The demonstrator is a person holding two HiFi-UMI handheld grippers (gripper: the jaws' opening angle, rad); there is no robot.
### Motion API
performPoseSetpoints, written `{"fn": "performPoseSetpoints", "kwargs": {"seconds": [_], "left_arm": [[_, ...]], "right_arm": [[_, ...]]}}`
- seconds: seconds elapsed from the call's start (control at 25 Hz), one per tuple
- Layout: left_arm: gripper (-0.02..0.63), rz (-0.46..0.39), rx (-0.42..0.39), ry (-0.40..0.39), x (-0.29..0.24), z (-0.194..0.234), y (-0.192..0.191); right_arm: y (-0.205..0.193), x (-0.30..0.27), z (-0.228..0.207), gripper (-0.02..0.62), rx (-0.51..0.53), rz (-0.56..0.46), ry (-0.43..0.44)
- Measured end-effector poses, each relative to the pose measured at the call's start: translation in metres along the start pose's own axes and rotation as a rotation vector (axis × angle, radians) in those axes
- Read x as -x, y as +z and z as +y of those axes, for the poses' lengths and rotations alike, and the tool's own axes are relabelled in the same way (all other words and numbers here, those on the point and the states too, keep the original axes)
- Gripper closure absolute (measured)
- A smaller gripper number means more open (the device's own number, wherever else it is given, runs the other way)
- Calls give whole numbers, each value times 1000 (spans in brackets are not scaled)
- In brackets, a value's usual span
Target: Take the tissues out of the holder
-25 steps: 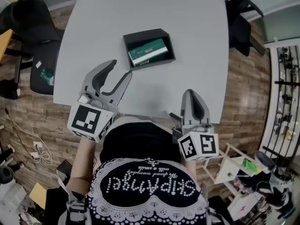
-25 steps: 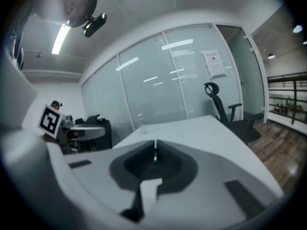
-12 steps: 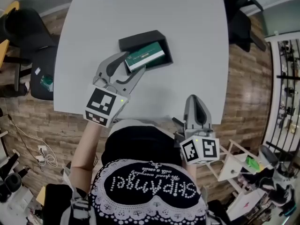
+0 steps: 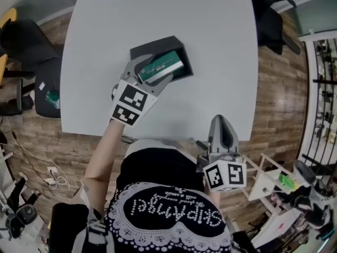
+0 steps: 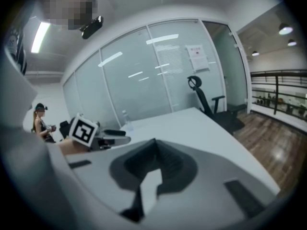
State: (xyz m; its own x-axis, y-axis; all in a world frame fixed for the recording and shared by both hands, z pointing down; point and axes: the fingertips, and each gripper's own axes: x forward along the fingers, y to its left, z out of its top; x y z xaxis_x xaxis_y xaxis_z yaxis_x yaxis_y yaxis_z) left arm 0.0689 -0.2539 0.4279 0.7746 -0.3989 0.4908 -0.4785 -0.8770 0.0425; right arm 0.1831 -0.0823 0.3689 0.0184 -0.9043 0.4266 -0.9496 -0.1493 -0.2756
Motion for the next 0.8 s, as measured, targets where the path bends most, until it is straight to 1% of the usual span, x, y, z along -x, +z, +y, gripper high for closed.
{"fn": "performPoseSetpoints", "kwargs": {"seconds": [0.12,0.28,0.4,0.48,0.6,0.8], "left_arm": [[300,57,-47,-23,-16,-2,-11],[279,112,-82,-22,-35,1,-29],[265,179,-111,-40,-49,1,-44],[261,210,-96,-67,-55,-1,-52],[258,230,-56,-98,-63,-5,-58],[253,309,-29,-112,-74,-9,-72]], "right_arm": [[-6,6,-5,561,-14,11,-25],[-11,13,-13,561,-26,23,-63],[-14,17,-20,561,-31,22,-85],[-14,18,-22,561,-35,21,-94],[-13,18,-25,561,-40,21,-104],[-9,16,-29,561,-46,25,-108]]}}
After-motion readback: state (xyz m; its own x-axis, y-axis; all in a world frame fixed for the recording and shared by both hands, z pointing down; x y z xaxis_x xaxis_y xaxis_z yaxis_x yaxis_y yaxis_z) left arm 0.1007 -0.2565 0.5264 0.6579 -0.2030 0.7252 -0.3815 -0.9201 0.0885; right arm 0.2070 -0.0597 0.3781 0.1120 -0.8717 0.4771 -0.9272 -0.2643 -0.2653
